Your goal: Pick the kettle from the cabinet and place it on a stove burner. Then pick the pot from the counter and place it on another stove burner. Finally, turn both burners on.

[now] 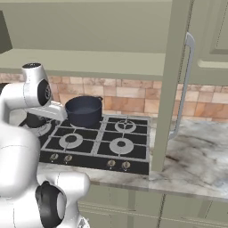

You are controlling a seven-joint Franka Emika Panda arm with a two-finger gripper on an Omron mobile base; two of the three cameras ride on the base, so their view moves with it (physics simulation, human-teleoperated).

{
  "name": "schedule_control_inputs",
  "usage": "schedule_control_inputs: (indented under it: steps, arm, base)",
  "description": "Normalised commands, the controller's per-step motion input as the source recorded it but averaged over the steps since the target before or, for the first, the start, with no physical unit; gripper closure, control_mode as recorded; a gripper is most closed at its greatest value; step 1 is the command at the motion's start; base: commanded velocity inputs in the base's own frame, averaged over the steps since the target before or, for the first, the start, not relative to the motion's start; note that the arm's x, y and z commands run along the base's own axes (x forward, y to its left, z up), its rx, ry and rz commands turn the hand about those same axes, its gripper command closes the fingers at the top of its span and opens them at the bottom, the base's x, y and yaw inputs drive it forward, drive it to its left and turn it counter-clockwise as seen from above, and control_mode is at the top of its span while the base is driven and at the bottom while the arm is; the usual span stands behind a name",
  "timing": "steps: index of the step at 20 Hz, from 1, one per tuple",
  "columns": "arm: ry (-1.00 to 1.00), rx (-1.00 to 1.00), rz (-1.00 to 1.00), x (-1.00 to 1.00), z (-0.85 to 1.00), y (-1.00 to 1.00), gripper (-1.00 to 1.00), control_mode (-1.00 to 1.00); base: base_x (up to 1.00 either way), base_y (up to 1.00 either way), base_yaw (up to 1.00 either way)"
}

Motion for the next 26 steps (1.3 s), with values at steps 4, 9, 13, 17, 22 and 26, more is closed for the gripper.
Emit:
schedule_control_inputs:
  steps: [4, 9, 13, 17, 22, 26]
  arm:
    - [0.05, 0.0, 0.0, 0.0, -0.07, 0.0, -1.0, -1.0]
    - [0.06, 0.0, 0.0, 0.0, -0.07, 0.0, -1.0, -1.0]
    - [0.05, 0.0, 0.0, 0.0, -0.08, 0.0, -1.0, -1.0]
    - [0.01, 0.0, 0.0, 0.0, -0.1, 0.0, -1.0, -1.0]
    - [0.04, 0.0, 0.0, 0.0, -0.09, 0.0, -1.0, -1.0]
    - [0.03, 0.0, 0.0, 0.0, -0.05, 0.0, -1.0, -1.0]
  base:
    - [0.0, 0.0, 0.0]
    - [0.0, 0.0, 0.0]
    - [0.0, 0.0, 0.0]
    - [0.0, 0.0, 0.0]
    - [0.0, 0.0, 0.0]
    - [0.0, 0.0, 0.0]
